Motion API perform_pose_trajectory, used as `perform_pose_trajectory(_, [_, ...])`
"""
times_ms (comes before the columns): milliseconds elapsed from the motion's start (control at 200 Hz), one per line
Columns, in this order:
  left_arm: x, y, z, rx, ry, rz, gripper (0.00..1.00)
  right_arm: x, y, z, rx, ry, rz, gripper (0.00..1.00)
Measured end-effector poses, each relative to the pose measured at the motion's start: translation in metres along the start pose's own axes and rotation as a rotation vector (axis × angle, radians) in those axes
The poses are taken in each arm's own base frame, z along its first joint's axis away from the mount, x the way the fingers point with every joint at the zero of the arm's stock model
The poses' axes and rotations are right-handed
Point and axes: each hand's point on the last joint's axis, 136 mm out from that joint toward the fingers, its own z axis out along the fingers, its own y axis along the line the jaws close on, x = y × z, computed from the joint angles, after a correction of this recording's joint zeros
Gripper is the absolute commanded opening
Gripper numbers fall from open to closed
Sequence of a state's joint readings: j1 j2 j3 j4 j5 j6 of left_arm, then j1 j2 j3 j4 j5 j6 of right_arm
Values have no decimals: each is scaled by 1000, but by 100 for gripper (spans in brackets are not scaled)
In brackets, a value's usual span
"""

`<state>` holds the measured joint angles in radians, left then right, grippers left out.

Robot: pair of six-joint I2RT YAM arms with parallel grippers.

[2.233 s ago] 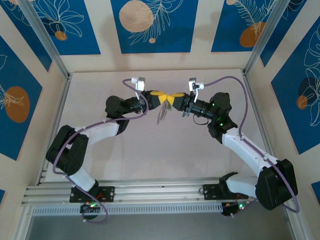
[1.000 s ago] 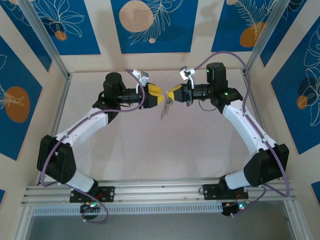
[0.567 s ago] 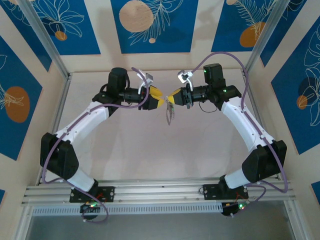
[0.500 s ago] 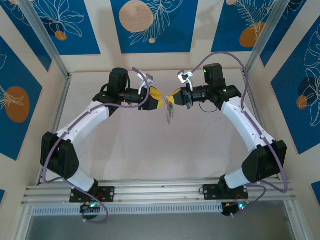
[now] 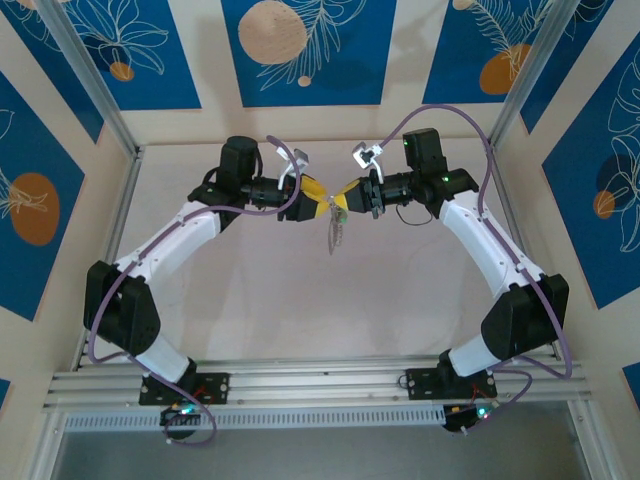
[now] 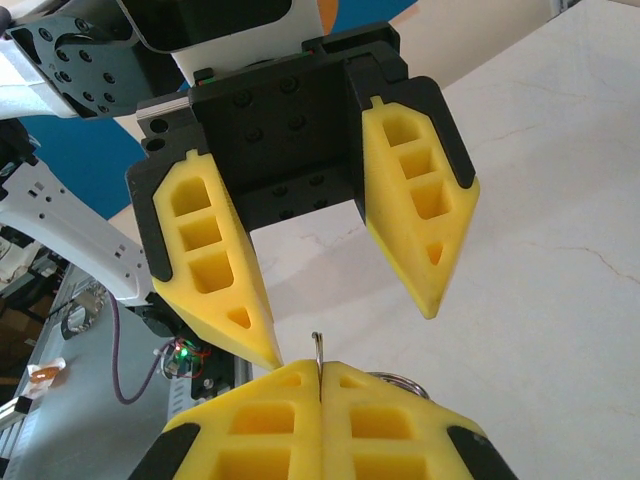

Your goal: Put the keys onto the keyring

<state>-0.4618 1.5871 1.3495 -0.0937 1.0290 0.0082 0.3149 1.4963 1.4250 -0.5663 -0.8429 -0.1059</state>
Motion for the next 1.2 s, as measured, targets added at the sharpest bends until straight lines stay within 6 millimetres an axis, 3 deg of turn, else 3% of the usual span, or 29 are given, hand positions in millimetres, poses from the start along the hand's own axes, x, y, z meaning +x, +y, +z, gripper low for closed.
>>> perform_pose_trajectory(675, [-2,-1,6,32,-14,-5,27,2,0,5,-13,10,6,0])
perform_pose_trajectory(980, [-2,-7,9,59,-11,2,13,2,-1,6,-12,10,5,0])
perform_pose_trajectory(1110, [-2,-10,10,68,-9,5,0,3,-2,5,-6,11,6,0])
perform_pose_trajectory(1200, [-2,-10,10,71,-8,4,0,3,-2,5,-5,10,6,0])
